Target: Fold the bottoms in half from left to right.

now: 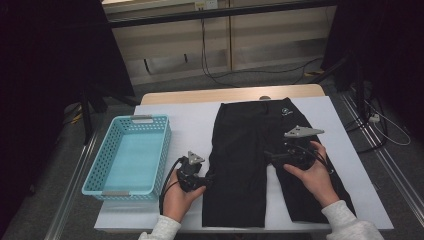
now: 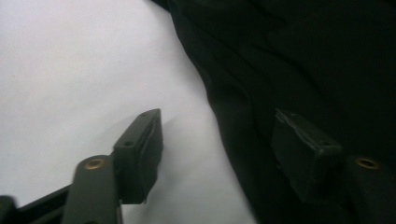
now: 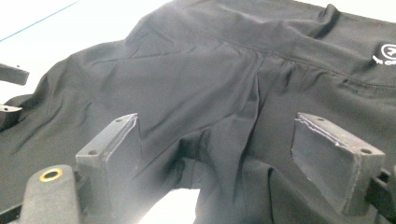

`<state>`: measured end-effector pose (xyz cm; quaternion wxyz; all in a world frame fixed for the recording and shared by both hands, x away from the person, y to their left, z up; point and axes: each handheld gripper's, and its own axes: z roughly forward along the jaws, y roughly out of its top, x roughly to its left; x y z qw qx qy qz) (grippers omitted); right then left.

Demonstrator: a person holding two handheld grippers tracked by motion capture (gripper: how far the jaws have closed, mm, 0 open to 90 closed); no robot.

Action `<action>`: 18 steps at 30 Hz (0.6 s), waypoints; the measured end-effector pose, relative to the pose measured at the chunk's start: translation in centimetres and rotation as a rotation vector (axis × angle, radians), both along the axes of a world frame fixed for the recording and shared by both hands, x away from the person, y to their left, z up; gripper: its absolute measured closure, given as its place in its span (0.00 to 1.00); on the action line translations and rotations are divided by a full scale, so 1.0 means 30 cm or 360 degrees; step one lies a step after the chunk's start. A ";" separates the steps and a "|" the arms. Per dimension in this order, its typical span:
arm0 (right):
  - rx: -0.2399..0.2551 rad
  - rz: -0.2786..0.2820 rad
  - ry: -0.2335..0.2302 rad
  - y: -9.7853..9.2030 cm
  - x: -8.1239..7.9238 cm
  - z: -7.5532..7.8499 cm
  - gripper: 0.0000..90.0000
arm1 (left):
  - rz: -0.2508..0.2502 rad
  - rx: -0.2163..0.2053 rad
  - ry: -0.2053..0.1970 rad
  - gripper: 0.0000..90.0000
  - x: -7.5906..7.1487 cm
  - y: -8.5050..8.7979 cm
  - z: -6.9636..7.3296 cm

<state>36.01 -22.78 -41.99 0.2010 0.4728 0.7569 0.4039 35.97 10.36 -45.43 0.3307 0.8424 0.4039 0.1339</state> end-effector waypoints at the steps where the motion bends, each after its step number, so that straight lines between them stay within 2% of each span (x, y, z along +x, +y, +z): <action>1: -0.0005 0.0004 -0.0006 0.001 0.001 0.000 0.18 | 0.0007 -0.0004 0.0004 0.42 -0.001 -0.002 0.002; 3: -0.0003 0.0005 -0.0003 0.005 0.002 0.000 0.18 | 0.0002 -0.0006 0.0029 0.47 -0.003 -0.004 0.006; 9: -0.0024 0.0013 0.0003 0.014 0.003 -0.005 0.18 | 0.0007 -0.0077 0.0081 0.57 -0.011 -0.013 0.010; 12: -0.0026 0.0018 0.0001 0.020 0.006 -0.007 0.18 | -0.0011 -0.0055 0.0066 0.61 -0.017 -0.021 0.010; 15: -0.0050 0.0028 -0.0002 0.026 0.007 -0.009 0.18 | 0.0002 -0.0113 0.0092 0.69 -0.015 -0.018 0.009; 18: -0.0048 0.0024 -0.0001 0.025 0.007 -0.010 0.18 | -0.0010 -0.0143 0.0125 0.75 -0.014 -0.017 0.010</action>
